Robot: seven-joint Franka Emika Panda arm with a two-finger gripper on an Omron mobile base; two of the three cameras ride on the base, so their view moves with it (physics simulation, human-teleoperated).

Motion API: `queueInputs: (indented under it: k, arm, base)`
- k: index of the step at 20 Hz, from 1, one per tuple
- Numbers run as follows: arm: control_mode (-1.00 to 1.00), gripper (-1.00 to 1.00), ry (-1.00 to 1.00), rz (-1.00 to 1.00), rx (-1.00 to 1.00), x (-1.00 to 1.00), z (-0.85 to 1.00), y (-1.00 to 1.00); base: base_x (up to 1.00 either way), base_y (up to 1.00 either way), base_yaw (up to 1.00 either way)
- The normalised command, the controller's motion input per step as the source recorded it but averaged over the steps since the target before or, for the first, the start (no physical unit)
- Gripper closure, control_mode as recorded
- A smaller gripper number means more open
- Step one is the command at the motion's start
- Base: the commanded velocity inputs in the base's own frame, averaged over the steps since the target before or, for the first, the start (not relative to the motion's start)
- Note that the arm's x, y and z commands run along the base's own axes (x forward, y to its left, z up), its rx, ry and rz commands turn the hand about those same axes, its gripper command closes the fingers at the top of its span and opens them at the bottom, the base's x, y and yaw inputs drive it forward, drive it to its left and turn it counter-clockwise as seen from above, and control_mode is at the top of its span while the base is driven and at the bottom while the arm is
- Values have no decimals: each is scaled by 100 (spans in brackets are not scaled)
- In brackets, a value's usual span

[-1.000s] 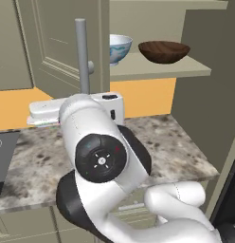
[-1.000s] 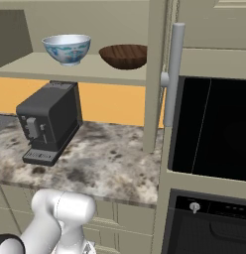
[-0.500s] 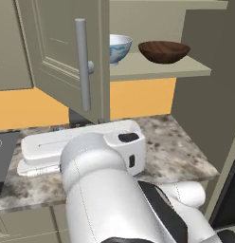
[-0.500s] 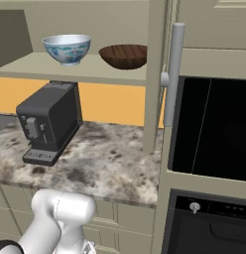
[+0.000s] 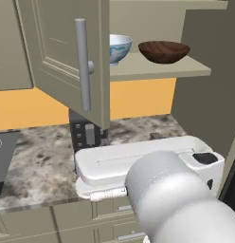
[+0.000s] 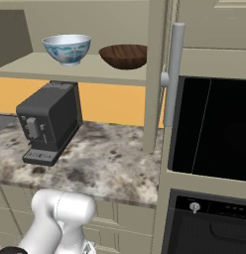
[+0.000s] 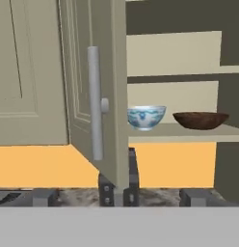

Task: Move the bowls from the cabinet to the plates on the dining table.

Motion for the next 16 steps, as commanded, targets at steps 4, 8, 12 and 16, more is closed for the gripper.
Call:
queueInputs:
  k: [4,8,12,16]
  arm:
    - [-100,-100,0,0,2,0,0,-100]
    - [-100,-100,0,0,1,13,-3,-100]
    - [-100,-100,0,1,2,19,0,-100]
    - [-100,-100,8,1,16,45,5,-84]
  base:
    - [0,0,0]
    - [0,0,0]
    - [0,0,0]
    - [0,0,0]
